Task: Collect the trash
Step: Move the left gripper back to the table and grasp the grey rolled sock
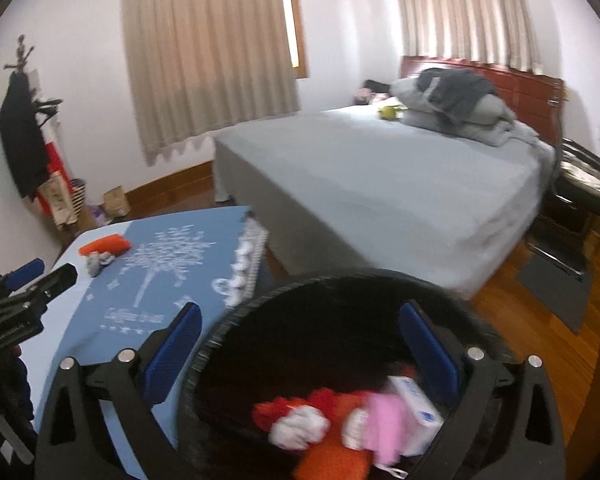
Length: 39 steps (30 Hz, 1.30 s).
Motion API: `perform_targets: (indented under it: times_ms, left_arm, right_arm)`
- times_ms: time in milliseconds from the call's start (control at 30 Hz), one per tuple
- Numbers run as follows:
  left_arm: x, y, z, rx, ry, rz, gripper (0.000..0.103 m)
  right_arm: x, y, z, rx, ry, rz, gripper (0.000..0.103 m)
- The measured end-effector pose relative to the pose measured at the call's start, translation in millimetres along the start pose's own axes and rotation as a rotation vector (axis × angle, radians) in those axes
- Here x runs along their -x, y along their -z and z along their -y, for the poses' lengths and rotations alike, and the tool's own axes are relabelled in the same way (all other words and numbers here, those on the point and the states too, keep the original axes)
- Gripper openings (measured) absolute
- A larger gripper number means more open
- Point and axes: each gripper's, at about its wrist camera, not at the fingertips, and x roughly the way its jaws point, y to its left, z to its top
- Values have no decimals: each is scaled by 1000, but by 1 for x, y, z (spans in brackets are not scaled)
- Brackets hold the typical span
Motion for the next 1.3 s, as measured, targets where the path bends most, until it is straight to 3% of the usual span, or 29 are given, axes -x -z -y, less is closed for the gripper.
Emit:
perform_targets:
  times_ms: [233,500,833,933,1133,1200,1267,1300]
  left_arm:
    - [-29,3,-84,82,-143,-23,93]
    - [-87,2,-161,144,-254,-59,93]
    - [-162,0,-209,195,-264,-141,92]
    - [-178,-1,-215,212,-248,-169,82]
    - [-202,-5,-218,196,-208,-214,73]
    - [-210,-4,-217,201,-180,-241,64]
    - [-215,-3,-218,205,-163,-259,42]
    - [-216,-3,-217,202,-156,-262,41]
  right_arm:
    - [-54,-21,-70,55,-85,-4,97]
    - [-131,-36,-141,96,-135,-46,97]
    - [-202,-40,-181,116,-144,-95,97]
    - [-216,-38,-187,128,-144,-110,97]
    - [-231,-34,-191,142,-146,-131,97]
    - [-234,-33,-192,145,-148,-137,97]
    - [-236,-32,-194,150,-148,-139,97]
    - [-236,-31,-194,153,-148,-141,97]
